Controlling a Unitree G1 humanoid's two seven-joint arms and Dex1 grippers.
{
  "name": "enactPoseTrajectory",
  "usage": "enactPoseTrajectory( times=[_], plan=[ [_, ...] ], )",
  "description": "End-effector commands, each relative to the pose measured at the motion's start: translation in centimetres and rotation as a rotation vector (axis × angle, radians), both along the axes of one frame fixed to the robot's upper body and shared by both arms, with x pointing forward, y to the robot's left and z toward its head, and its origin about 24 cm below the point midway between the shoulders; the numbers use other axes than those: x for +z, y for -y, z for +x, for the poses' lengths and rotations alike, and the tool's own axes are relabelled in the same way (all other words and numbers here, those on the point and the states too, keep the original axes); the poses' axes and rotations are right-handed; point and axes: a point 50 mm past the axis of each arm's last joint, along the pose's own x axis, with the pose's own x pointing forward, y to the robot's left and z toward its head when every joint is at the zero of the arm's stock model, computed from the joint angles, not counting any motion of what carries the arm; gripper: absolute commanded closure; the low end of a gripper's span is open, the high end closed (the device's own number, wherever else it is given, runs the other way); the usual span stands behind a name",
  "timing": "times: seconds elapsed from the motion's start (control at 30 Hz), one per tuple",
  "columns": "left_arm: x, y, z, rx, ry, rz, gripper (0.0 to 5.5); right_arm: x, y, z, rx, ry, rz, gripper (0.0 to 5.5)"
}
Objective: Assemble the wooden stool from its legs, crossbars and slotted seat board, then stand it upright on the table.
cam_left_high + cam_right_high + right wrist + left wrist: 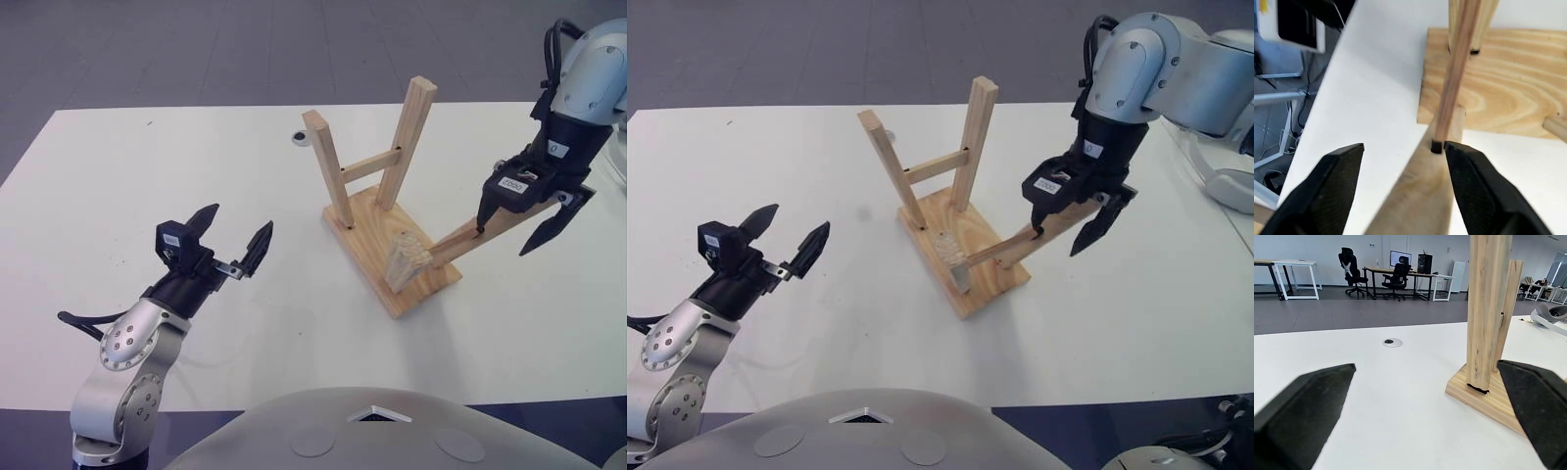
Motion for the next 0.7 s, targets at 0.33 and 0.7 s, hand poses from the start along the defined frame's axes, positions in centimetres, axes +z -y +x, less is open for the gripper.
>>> enactPoseTrajectory(
  times=[0.33,0.7],
  plan=[
    [0.1,-0.6,-1.9,0.043,-0.033,0.001,0.17,2.0,-5.8,-4.5,-0.076,0.034,0.706,2.45],
    [0.5,-0.8,-4.3,0.089,-0.088,-0.004,0.17,-2.9,-5.5,-3.6,-0.267,0.786,1.175,2.45]
  ],
)
